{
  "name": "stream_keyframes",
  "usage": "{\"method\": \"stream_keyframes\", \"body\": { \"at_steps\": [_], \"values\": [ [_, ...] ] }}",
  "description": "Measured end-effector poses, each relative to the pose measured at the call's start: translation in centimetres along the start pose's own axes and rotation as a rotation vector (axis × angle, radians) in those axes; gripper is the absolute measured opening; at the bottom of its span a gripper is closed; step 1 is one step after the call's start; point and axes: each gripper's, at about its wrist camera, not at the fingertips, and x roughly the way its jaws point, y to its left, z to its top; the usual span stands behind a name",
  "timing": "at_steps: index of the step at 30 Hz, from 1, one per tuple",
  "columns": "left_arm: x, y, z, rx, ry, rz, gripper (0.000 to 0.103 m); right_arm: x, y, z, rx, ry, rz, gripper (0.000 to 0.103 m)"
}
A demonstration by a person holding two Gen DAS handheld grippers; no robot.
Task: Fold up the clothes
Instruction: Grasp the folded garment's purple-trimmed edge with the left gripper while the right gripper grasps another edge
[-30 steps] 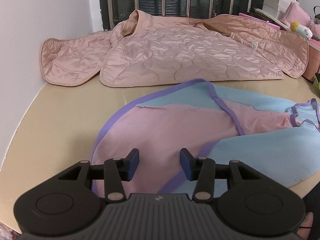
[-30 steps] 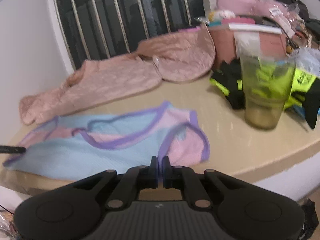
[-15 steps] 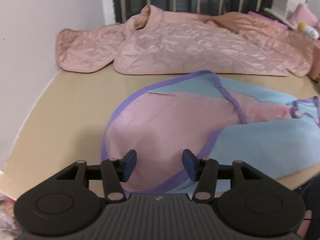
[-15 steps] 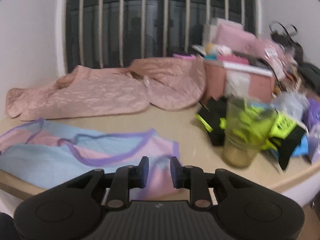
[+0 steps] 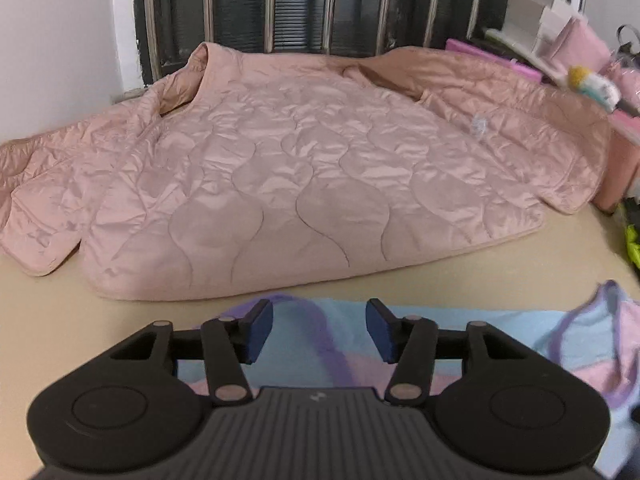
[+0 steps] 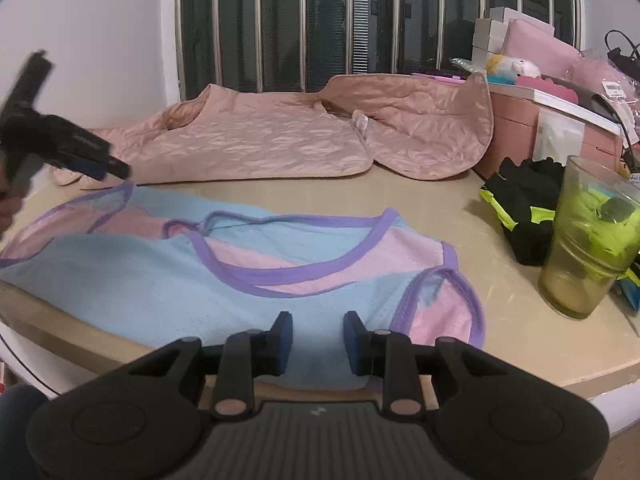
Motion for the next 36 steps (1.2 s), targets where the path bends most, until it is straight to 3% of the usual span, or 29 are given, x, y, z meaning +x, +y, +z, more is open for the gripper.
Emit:
{"method": "stream_keyframes", "body": {
  "at_steps": [1, 2, 4, 8, 13, 14, 15, 16, 18, 22, 26, 27, 29, 30, 36],
  "values": [
    [0.5, -0.2, -0.1, 0.0, 0.001, 0.024, 0.003, 0.0, -0.1, -0.1, -0.001, -0.003, 0.003, 0.026],
    [1.0, -0.1, -0.3, -0.01, 0.01, 0.024, 0.0, -0.1, -0.1, -0.3, -0.004, -0.006, 0.005, 0.027],
    [1.0, 0.9, -1.1, -0.058, -0.002, 0.004, 0.0, 0.2, -0.1, -0.3, -0.017, -0.01, 0.009, 0.028],
    [-0.1, 4.2, -2.8, -0.159, -0.033, 0.102, 0.0, 1.0, -0.7, 0.4, -0.043, -0.018, 0.027, 0.032],
    [-2.0, 7.9, -4.2, -0.281, -0.059, 0.1, 0.0, 1.5, -1.6, 1.2, -0.053, 0.007, 0.011, 0.032],
    [-2.2, 8.2, -4.0, -0.28, -0.072, 0.087, 0.003, 1.4, -1.8, 1.1, -0.052, 0.007, 0.003, 0.033],
    [-2.1, 8.2, -3.7, -0.258, -0.076, 0.071, 0.015, 1.3, -2.0, 1.0, -0.051, 0.008, -0.006, 0.033],
    [-2.0, 8.2, -3.3, -0.233, -0.077, 0.056, 0.04, 1.2, -2.2, 1.0, -0.05, 0.009, -0.014, 0.035],
    [-1.3, 7.6, -2.8, -0.149, -0.075, 0.041, 0.063, 1.0, -2.6, 0.8, -0.038, 0.009, -0.031, 0.043],
    [0.5, 5.8, -2.2, 0.008, -0.047, -0.069, 0.066, 1.0, -3.2, 0.7, -0.02, 0.011, -0.028, 0.043],
    [2.1, 2.9, -2.0, 0.164, -0.025, -0.096, 0.065, 1.0, -3.3, 0.8, -0.02, 0.013, -0.028, 0.043],
    [2.3, 2.3, -2.0, 0.199, -0.034, -0.088, 0.06, 1.0, -3.3, 0.8, -0.02, 0.014, -0.027, 0.043],
    [2.4, 2.0, -2.2, 0.224, -0.06, -0.11, 0.027, 0.9, -3.2, 0.8, -0.02, 0.014, -0.029, 0.043],
    [2.5, 2.0, -2.2, 0.225, -0.066, -0.1, 0.004, 0.9, -3.1, 0.8, -0.02, 0.013, -0.029, 0.043],
    [1.0, 4.4, -4.1, 0.172, -0.093, -0.033, 0.004, 1.4, -3.1, 1.0, -0.036, 0.01, -0.012, 0.043]
  ]
}}
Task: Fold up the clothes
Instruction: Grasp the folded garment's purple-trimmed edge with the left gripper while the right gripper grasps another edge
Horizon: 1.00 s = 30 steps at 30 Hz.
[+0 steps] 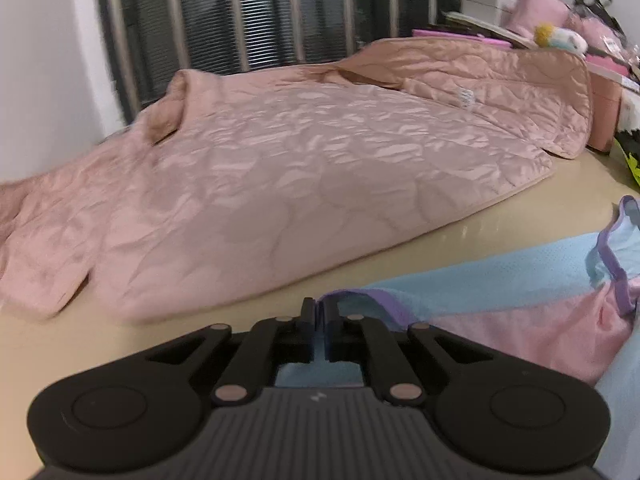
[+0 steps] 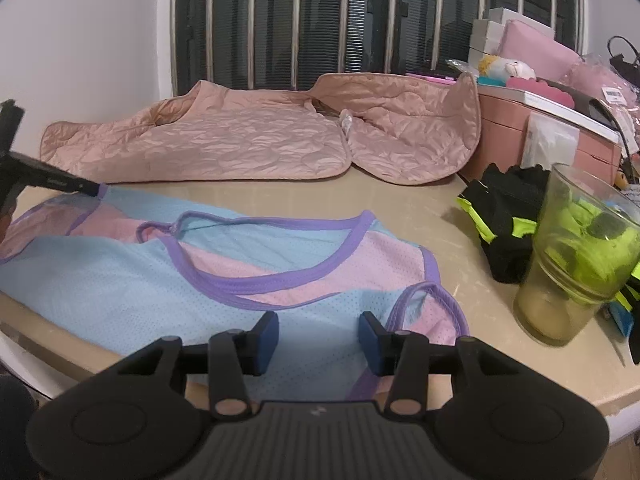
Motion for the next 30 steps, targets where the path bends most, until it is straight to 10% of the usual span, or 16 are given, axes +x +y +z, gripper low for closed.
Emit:
{"method": "stream_keyframes", "body": {
  "at_steps": [5, 8, 13, 17, 20, 21, 23, 30],
  "values": [
    [-1.7, 2.1, -0.8, -0.087, 0.004, 0.049, 0.01, 1.0, 0.4, 1.4, -0.014, 0.023, 0.028, 0.043],
    [-2.8, 2.9, 0.2, -0.146, -0.018, 0.032, 0.048, 0.7, 0.5, 3.8, -0.011, -0.023, 0.085, 0.043],
    [-2.0, 2.2, 2.2, -0.105, 0.016, -0.022, 0.059, 4.1, -0.7, 9.2, -0.017, -0.041, 0.091, 0.043],
    [0.0, 1.4, 2.3, -0.065, 0.097, -0.041, 0.055, 9.8, -0.8, 12.2, -0.047, 0.112, 0.09, 0.043],
    [0.3, 1.0, 2.0, -0.063, 0.098, -0.049, 0.012, 12.5, -0.5, 12.6, -0.066, 0.173, 0.059, 0.039],
    [0.3, 0.9, 2.0, -0.068, 0.095, -0.055, 0.007, 13.0, -0.5, 12.6, -0.062, 0.186, 0.052, 0.01],
    [-0.3, 0.6, 2.0, -0.068, 0.069, -0.043, 0.007, 13.0, -0.6, 12.2, -0.045, 0.187, 0.06, 0.003],
    [-7.9, -2.0, 0.6, -0.086, -0.061, -0.003, 0.006, 6.5, -1.4, 10.5, -0.001, -0.048, 0.088, 0.003]
  ]
}}
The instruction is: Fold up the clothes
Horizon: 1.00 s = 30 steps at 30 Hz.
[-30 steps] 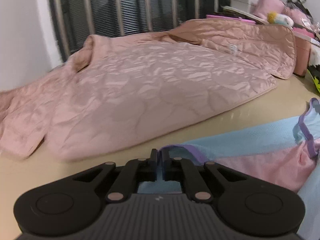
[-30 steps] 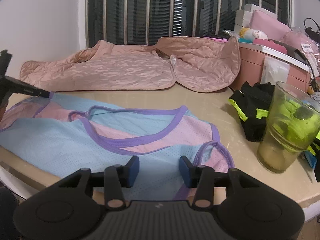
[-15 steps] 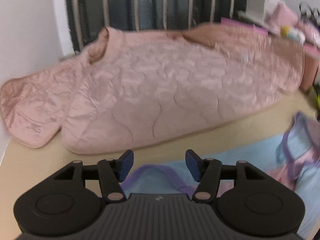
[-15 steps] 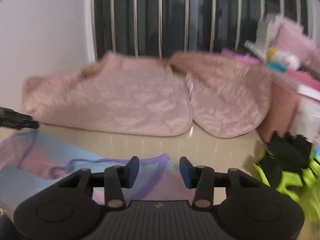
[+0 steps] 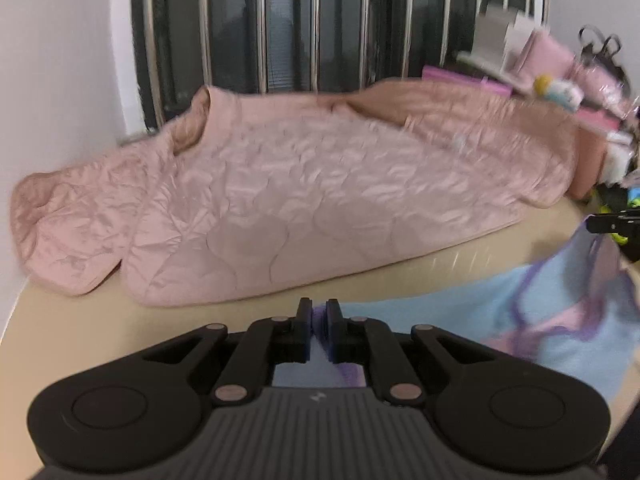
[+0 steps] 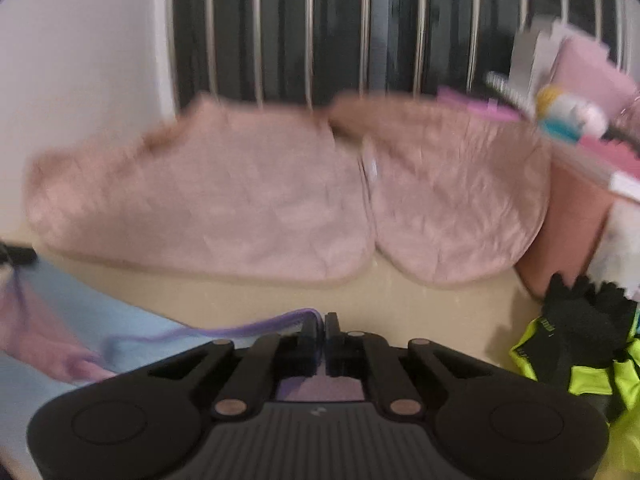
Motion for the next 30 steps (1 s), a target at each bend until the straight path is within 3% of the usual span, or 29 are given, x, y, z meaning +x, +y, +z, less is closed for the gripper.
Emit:
{"method": "stream_keyframes", "body": {
  "at_steps": [2, 5, 8, 10, 12, 13, 15, 17, 19, 20, 21, 22, 23, 26, 28, 30],
  "values": [
    [-2.5, -1.2, -1.4, 0.001, -0.019, 0.029, 0.006, -2.5, 0.2, -1.2, -0.002, -0.052, 0.011, 0.003],
    [-4.2, -2.4, -4.4, -0.081, 0.056, 0.02, 0.007, -5.6, 0.5, -4.7, -0.037, -0.121, 0.074, 0.004],
    [-4.7, -3.4, -6.6, -0.117, 0.119, 0.03, 0.011, -5.5, 0.6, -7.0, -0.062, -0.035, 0.064, 0.005],
    [-5.2, -2.9, -6.7, -0.144, 0.096, 0.062, 0.039, -5.8, 0.4, -7.7, -0.059, -0.024, 0.05, 0.006],
    [-5.7, -2.4, -6.7, -0.171, 0.072, 0.095, 0.045, -6.1, 0.3, -8.3, -0.054, -0.018, 0.038, 0.027],
    [-6.0, -2.1, -6.7, -0.185, 0.061, 0.111, 0.053, -6.5, 0.2, -7.9, -0.039, -0.042, 0.043, 0.033],
    [-5.9, -0.4, -6.5, -0.223, 0.06, 0.153, 0.058, -7.3, 0.1, -7.1, -0.01, -0.087, 0.052, 0.044],
    [-5.5, 1.6, -6.3, -0.274, 0.079, 0.204, 0.058, -7.0, 0.1, -6.2, 0.01, -0.091, 0.054, 0.044],
    [-4.6, 4.2, -6.5, -0.395, 0.124, 0.209, 0.056, -6.0, 0.2, -5.6, 0.036, -0.073, 0.051, 0.043],
    [-4.3, 5.3, -6.7, -0.455, 0.129, 0.188, 0.053, -5.4, 0.3, -5.3, 0.05, -0.059, 0.046, 0.043],
    [-4.0, 6.3, -6.9, -0.51, 0.131, 0.165, 0.043, -4.7, 0.4, -5.0, 0.065, -0.045, 0.041, 0.043],
    [-3.7, 7.0, -7.0, -0.544, 0.122, 0.134, 0.033, -4.0, 0.5, -4.7, 0.077, -0.031, 0.039, 0.043],
    [-3.4, 7.6, -7.1, -0.576, 0.111, 0.109, 0.032, -3.4, 0.7, -4.7, 0.081, -0.013, 0.055, 0.043],
    [-2.4, 8.8, -6.9, -0.626, 0.079, 0.115, 0.01, -2.4, 2.0, -4.9, 0.055, 0.006, 0.128, 0.043],
    [-2.6, 9.0, -6.7, -0.657, 0.025, 0.108, 0.007, -1.7, 3.4, -5.1, 0.014, 0.032, 0.144, 0.043],
    [-2.7, 10.1, -7.6, -0.777, -0.039, 0.038, 0.007, -1.9, 5.1, -5.2, -0.013, 0.023, 0.189, 0.043]
  ]
}}
